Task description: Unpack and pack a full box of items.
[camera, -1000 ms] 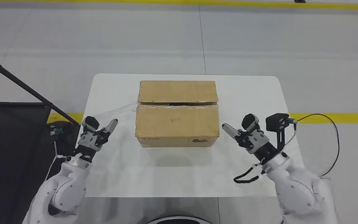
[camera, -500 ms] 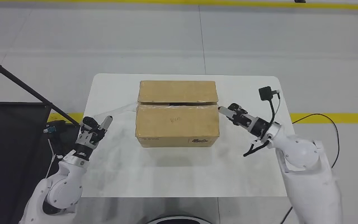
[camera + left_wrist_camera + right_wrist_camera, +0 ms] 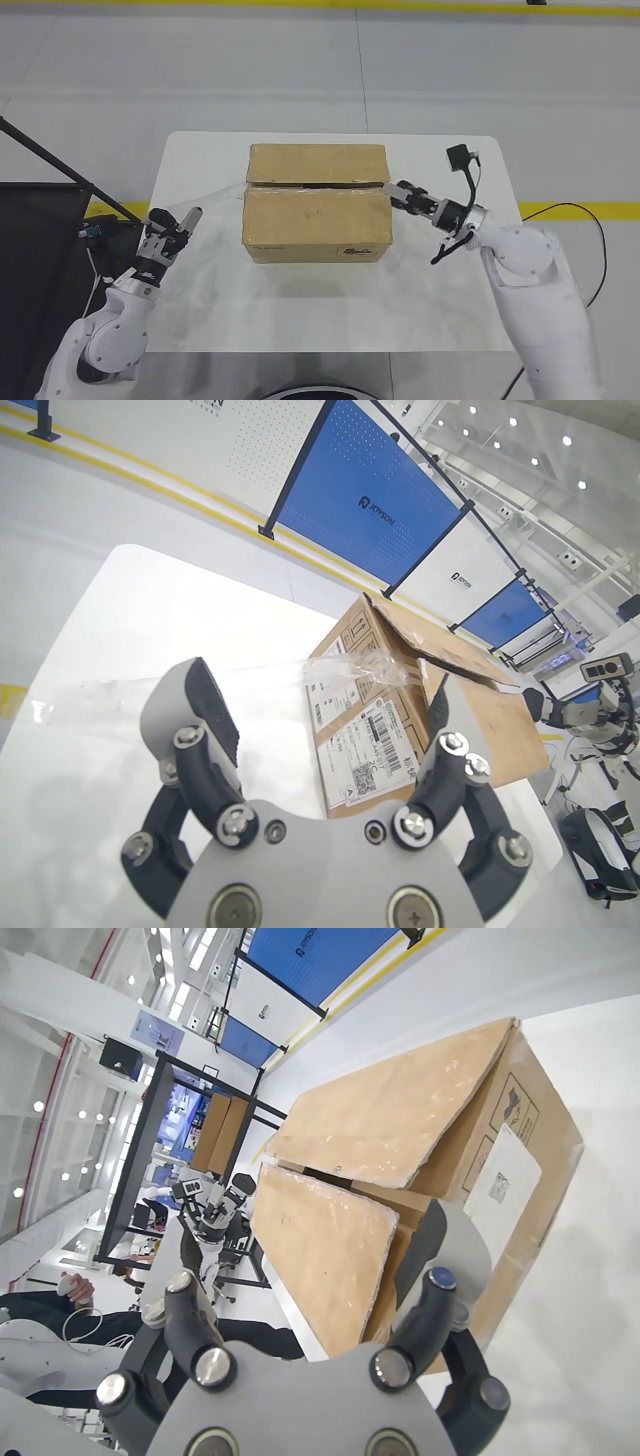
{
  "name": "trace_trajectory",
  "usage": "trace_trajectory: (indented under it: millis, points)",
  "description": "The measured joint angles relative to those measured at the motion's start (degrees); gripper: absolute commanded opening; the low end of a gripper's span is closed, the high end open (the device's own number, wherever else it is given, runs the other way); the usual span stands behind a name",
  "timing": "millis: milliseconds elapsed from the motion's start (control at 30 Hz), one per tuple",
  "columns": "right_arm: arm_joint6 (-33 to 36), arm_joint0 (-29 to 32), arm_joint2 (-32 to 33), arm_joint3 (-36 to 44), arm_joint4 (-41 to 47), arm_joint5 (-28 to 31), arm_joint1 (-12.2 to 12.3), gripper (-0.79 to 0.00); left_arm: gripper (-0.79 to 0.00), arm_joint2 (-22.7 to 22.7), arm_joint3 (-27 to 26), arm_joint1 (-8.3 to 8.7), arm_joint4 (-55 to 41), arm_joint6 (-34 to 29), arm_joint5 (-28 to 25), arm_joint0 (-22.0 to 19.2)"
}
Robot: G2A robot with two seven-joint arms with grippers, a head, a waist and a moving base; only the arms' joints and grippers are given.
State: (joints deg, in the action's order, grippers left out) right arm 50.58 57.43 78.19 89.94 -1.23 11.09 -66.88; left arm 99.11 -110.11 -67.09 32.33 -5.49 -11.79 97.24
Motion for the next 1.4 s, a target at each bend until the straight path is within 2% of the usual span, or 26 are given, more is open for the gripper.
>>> trace_trajectory:
  millis: [300, 567, 867, 1200, 1400]
  points:
    - [3.10, -1.95, -0.68, -2.80, 6.72, 2.55, 0.07, 0.000, 0.000, -0.16, 0.39, -0.17, -1.70, -0.96, 0.65, -0.73]
    - [7.36, -1.16, 1.13, -2.60, 14.87, 6.25, 0.54, 0.000, 0.000, -0.52, 0.30, -0.25, -2.22, -1.76, -0.24, -1.10]
    - [16.80, 2.18, 3.64, 1.56, 23.33, 10.67, 1.56, 0.000, 0.000, -0.99, -0.11, -0.15, -1.94, -2.42, -6.53, -0.77]
    - [23.02, 6.52, 4.59, 7.18, 18.75, 12.18, 2.95, 0.000, 0.000, -2.23, -0.07, 0.15, 3.50, -3.74, -13.08, -0.22]
    - [25.68, 8.38, 3.32, 9.08, 14.19, 12.53, 3.62, 0.000, 0.000, -2.58, 0.29, 0.22, 4.88, -3.21, -14.88, 0.24]
